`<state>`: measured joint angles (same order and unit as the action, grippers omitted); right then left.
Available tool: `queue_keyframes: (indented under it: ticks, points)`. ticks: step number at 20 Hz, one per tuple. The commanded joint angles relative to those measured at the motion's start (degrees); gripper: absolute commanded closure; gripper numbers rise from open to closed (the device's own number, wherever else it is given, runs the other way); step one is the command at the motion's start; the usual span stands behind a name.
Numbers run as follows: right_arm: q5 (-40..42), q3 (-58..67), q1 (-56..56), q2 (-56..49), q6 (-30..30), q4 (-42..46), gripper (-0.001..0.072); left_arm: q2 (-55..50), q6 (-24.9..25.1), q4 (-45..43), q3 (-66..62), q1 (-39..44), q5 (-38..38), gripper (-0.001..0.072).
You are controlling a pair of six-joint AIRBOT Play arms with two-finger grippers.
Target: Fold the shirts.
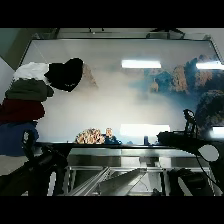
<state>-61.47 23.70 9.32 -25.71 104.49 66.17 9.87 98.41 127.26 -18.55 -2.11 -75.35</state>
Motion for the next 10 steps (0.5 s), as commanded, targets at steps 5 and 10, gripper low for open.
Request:
queue_keyframes:
  ticks: [5,10]
  points:
    - [0.0,-0.2,0.0,0.0,0.0,0.0,0.0693,0.1,0.0,0.0,2.0,0.0,0.3,0.0694]
    - [0.0,-0.2,0.0,0.0,0.0,0.0,0.0693,0.1,0.0,-0.1,2.4,0.0,0.3,0.0694]
